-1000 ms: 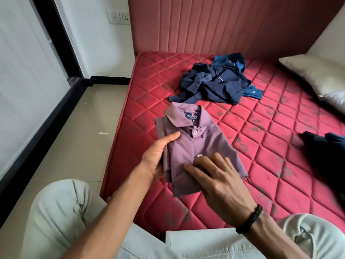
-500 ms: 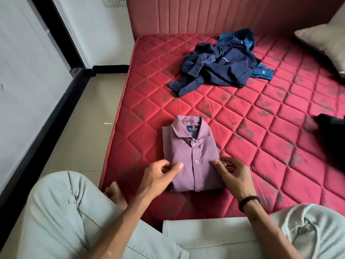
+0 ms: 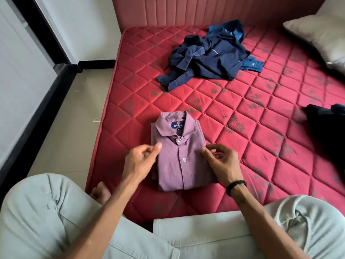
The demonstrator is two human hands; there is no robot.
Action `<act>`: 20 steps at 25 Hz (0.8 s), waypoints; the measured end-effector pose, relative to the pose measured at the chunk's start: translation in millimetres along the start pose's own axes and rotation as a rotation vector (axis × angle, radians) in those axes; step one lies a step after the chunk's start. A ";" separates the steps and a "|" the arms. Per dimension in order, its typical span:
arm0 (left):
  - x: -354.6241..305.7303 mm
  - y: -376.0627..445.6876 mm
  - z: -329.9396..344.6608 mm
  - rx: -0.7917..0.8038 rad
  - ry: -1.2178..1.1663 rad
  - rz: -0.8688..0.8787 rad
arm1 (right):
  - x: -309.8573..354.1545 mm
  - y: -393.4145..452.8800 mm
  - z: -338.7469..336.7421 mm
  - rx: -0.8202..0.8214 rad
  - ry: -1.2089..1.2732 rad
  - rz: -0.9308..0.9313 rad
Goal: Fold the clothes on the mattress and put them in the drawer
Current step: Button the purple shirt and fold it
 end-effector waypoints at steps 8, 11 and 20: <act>-6.6 43.7 10.1 -0.096 -0.243 0.065 | -9.4 28.5 20.2 -0.087 -0.160 -0.046; -10.2 43.1 15.5 -0.123 -0.084 0.070 | -10.5 29.5 19.5 -0.078 -0.151 -0.041; -3.7 26.9 27.8 0.082 -0.156 -0.019 | -15.6 25.4 20.5 0.018 -0.076 0.040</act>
Point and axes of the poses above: each hand's wrist, its own y-axis towards the middle knuckle, its own z-axis out of the palm, x = y × z, the point moved 8 cm from there along y, towards the middle knuckle, and after that the axes turned 4 degrees about -x, right-handed, at the moved point
